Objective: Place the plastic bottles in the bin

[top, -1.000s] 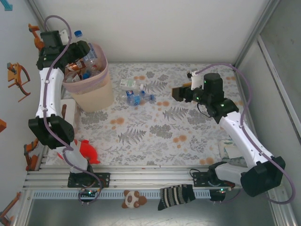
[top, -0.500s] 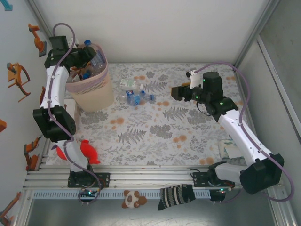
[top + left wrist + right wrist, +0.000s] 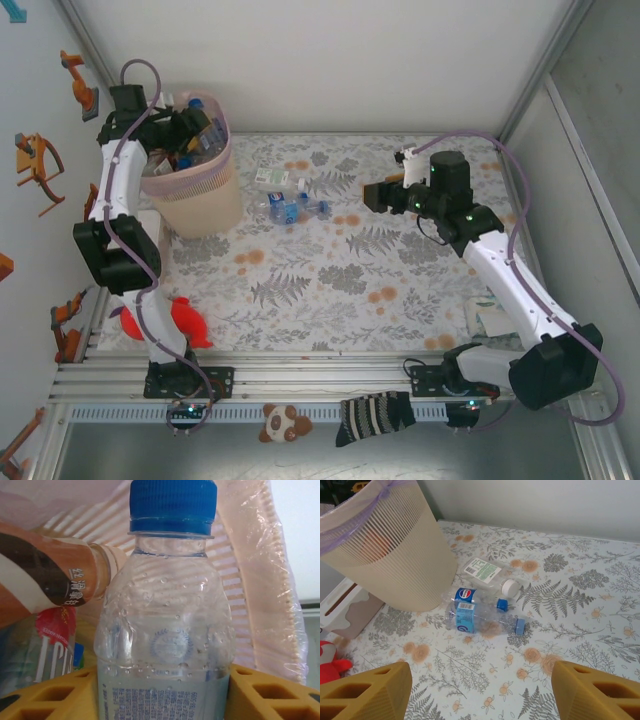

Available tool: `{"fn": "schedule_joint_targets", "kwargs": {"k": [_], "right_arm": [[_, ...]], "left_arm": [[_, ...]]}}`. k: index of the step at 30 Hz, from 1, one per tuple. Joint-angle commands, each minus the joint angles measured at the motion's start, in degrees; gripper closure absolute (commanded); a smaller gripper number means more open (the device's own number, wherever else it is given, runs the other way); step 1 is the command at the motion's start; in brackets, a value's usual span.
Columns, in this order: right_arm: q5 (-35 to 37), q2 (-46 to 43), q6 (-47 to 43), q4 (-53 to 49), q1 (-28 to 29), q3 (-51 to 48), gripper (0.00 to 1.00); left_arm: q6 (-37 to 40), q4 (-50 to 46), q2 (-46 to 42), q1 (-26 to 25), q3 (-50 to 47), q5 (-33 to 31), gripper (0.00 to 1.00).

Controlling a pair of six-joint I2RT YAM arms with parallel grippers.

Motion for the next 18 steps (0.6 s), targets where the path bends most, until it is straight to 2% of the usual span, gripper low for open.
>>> {"fn": "schedule_joint_targets", "kwargs": {"k": [1, 7, 18], "right_arm": [[-0.89, -0.19, -0.74, 0.42, 0.32, 1.58, 0.27], [-0.12, -1.59, -1.02, -0.19, 0.35, 0.93, 0.27], [0.01, -2.75, -0.74, 0.1, 0.36, 0.23, 0.27]], "left_arm": [[1.0, -5.02, 2.57, 0.19, 0.01, -0.4, 0.37], [1.04, -5.02, -0.05, 0.28, 1.29, -3.29, 0.26], [1.24, -4.86, -6.89, 0.1, 1.02, -6.55, 0.22]]}}
